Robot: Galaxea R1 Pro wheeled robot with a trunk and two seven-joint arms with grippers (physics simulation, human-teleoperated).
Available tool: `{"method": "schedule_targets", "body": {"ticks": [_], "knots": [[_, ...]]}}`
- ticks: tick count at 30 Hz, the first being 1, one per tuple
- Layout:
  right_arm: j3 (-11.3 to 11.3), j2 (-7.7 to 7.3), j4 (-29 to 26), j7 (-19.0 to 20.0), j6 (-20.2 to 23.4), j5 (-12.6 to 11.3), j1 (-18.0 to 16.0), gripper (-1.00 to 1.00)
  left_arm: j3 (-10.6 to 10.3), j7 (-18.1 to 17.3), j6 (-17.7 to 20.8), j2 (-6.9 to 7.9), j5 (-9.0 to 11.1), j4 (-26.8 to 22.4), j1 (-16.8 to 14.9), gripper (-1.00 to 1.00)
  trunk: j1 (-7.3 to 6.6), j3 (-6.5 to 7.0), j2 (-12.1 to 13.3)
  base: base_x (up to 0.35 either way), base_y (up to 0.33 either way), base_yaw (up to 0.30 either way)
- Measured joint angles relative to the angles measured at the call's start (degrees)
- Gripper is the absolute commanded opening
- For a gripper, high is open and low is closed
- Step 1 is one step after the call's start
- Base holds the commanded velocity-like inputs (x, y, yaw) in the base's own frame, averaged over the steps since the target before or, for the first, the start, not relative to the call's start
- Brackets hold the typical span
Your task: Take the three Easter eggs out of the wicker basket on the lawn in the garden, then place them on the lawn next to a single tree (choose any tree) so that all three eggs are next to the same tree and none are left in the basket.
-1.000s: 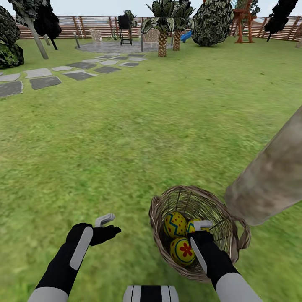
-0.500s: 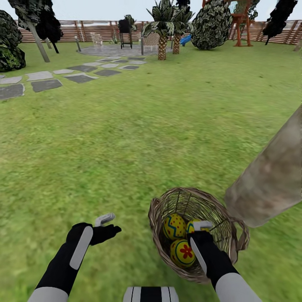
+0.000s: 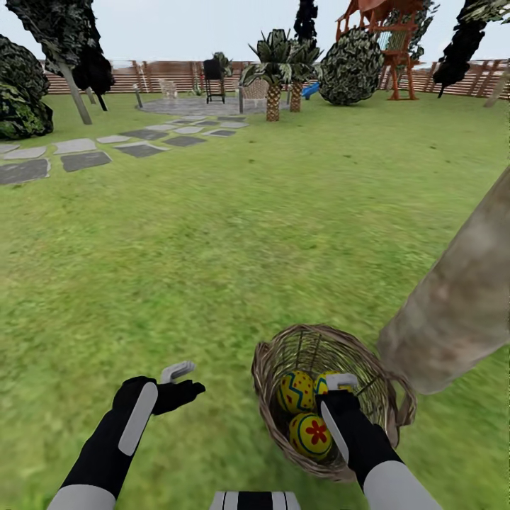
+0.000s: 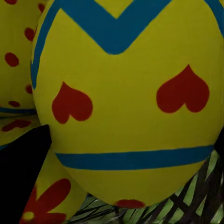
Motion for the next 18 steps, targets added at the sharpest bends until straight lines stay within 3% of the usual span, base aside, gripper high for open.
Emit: {"method": "schedule_targets", "body": {"ticks": [3, 12, 18], "knots": [[0.0, 0.02, 0.2, 0.0, 0.0, 0.0, 0.0, -1.0, 0.0, 0.0, 0.0, 0.0, 0.0, 0.0, 0.0, 1.0, -0.06, 0.66, 0.0, -0.256, 0.0, 0.0], [0.1, 0.03, 0.3, 0.1, 0.0, -0.1, 0.0, -1.0, 0.1, 0.0, 0.0, 0.0, 0.0, 0.0, 0.0, 1.0, -0.32, 2.66, 0.2, -0.014, 0.0, 0.0], [0.2, 0.04, 0.1, 0.7, 0.1, -0.3, 0.0, -1.0, 0.1, 0.0, -0.1, 0.0, 0.1, 0.1, 0.0, 1.0, -0.47, 3.99, 0.2, -0.148, 0.0, 0.0]]}}
